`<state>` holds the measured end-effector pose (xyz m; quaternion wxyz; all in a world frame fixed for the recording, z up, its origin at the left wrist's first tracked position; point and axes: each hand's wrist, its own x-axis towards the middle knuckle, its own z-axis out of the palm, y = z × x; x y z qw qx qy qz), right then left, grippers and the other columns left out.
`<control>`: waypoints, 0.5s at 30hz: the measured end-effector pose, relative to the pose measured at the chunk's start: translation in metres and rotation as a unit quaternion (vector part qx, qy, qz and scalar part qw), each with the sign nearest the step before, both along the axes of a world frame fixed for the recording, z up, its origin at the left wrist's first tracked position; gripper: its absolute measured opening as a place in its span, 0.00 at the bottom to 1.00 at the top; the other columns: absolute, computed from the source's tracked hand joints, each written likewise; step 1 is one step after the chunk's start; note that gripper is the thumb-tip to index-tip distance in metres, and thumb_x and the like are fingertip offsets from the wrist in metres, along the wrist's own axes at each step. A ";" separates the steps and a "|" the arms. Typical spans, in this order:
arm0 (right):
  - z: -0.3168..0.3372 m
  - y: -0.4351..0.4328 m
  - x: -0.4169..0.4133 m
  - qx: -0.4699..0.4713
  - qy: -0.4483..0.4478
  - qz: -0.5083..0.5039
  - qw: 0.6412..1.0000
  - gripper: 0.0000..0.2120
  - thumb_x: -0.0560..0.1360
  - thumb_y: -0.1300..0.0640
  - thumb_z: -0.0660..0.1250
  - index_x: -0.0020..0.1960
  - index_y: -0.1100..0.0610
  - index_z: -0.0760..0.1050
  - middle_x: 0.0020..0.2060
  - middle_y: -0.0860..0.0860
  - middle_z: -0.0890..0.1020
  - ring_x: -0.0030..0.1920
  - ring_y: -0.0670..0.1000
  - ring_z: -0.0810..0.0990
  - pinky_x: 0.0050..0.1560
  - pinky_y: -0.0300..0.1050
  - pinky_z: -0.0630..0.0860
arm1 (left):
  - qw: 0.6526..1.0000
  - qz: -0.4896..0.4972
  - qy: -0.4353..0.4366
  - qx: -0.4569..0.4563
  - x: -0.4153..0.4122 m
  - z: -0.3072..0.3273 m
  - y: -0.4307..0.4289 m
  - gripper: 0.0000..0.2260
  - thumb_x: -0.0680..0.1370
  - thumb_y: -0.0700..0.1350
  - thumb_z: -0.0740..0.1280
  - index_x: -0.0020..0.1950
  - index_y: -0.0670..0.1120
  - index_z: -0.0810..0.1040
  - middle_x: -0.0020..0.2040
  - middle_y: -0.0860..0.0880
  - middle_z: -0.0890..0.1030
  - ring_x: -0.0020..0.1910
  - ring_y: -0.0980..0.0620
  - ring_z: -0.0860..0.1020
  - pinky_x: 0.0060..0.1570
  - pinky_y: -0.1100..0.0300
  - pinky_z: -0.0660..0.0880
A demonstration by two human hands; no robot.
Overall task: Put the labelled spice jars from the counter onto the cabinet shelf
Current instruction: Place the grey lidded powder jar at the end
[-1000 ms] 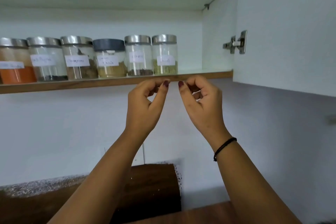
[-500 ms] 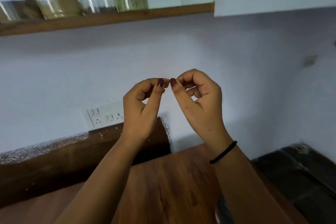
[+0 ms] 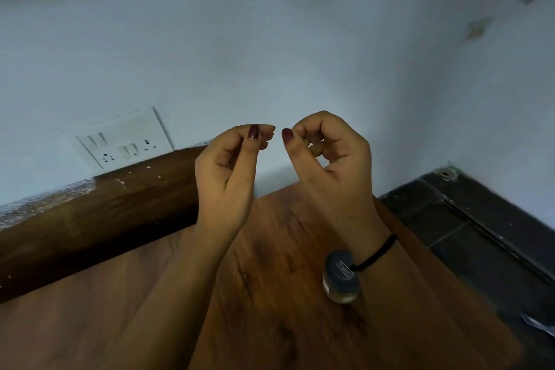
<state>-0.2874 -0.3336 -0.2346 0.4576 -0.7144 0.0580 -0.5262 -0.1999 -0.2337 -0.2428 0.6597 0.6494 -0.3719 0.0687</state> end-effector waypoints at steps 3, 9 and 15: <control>-0.020 -0.006 -0.011 0.014 0.021 -0.010 1.000 0.06 0.76 0.55 0.69 0.41 0.56 0.77 0.36 0.44 0.80 0.40 0.48 0.80 0.39 0.40 0.79 | 1.000 -0.004 0.012 0.010 -0.005 -0.020 -0.003 0.12 0.83 0.40 0.60 0.57 0.38 0.82 0.52 0.46 0.85 0.55 0.50 0.82 0.56 0.57 0.79; -0.064 -0.017 -0.036 0.067 0.035 -0.010 0.997 0.07 0.75 0.58 0.69 0.44 0.62 0.78 0.38 0.52 0.81 0.40 0.50 0.80 0.41 0.43 0.79 | 0.998 -0.020 0.060 0.029 -0.020 -0.067 -0.009 0.10 0.82 0.42 0.62 0.55 0.42 0.83 0.50 0.50 0.85 0.53 0.54 0.83 0.53 0.61 0.79; -0.102 -0.024 -0.061 0.097 0.064 -0.020 0.993 0.02 0.75 0.63 0.70 0.46 0.63 0.78 0.40 0.53 0.81 0.41 0.50 0.80 0.42 0.41 0.79 | 0.995 -0.052 0.048 0.065 -0.036 -0.110 -0.025 0.10 0.81 0.50 0.62 0.54 0.51 0.82 0.48 0.51 0.84 0.50 0.51 0.82 0.49 0.56 0.79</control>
